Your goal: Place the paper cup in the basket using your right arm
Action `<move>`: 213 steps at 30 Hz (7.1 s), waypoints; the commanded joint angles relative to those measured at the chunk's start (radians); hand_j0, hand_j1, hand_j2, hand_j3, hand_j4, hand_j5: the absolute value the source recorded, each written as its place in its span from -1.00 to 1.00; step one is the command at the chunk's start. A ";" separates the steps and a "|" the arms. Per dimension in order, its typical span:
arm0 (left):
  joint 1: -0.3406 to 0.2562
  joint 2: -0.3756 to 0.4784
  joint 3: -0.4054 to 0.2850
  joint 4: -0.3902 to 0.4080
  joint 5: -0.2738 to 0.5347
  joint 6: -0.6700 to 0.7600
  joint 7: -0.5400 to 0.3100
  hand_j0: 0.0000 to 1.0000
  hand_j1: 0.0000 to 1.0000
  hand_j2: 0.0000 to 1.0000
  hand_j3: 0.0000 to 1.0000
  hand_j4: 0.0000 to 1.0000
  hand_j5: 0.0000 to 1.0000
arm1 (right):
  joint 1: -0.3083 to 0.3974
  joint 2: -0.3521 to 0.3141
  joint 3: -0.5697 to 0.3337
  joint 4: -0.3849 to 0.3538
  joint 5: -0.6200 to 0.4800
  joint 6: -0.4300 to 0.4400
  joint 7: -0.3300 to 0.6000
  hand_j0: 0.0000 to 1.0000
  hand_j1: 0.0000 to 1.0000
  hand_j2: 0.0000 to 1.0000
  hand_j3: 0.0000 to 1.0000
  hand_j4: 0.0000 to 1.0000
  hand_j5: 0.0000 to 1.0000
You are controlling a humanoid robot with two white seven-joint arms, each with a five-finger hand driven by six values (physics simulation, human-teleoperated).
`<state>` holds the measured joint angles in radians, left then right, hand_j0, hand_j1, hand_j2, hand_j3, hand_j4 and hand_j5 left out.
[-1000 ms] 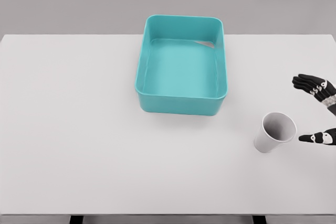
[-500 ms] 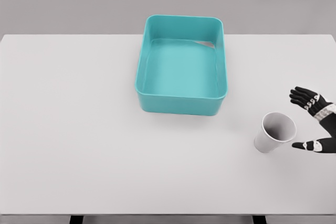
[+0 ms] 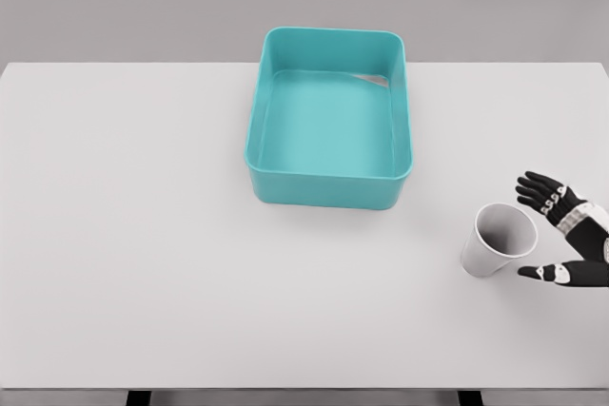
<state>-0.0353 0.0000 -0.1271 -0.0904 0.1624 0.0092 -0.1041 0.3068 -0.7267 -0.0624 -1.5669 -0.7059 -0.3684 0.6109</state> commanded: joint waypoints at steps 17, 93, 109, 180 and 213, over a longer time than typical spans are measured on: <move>0.000 0.000 0.001 -0.002 0.000 0.000 0.000 1.00 1.00 1.00 1.00 1.00 1.00 | -0.026 0.050 0.061 0.053 0.043 0.002 0.000 1.00 1.00 1.00 1.00 1.00 1.00; 0.000 0.000 0.000 0.000 0.000 0.000 0.000 1.00 1.00 1.00 1.00 1.00 1.00 | -0.368 0.115 0.107 0.090 0.100 0.154 0.000 0.14 0.14 0.14 0.14 0.14 0.14; 0.000 0.000 0.000 0.000 0.000 0.000 0.000 1.00 1.00 1.00 1.00 1.00 1.00 | -0.575 0.220 0.119 0.162 0.171 0.246 0.000 0.15 0.15 0.15 0.15 0.15 0.15; 0.000 0.000 0.000 0.000 0.000 0.000 0.000 1.00 1.00 1.00 1.00 1.00 1.00 | -0.999 0.492 0.426 0.306 1.056 0.284 0.000 0.14 0.14 0.14 0.14 0.14 0.14; 0.000 0.000 0.001 0.000 0.000 0.000 0.000 1.00 1.00 1.00 1.00 1.00 1.00 | -0.727 0.231 0.150 -0.148 0.689 0.312 0.000 1.00 1.00 1.00 1.00 1.00 1.00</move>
<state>-0.0353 0.0000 -0.1269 -0.0906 0.1623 0.0091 -0.1041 -0.3744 -0.4312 0.1417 -1.6271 0.0931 -0.0601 0.6116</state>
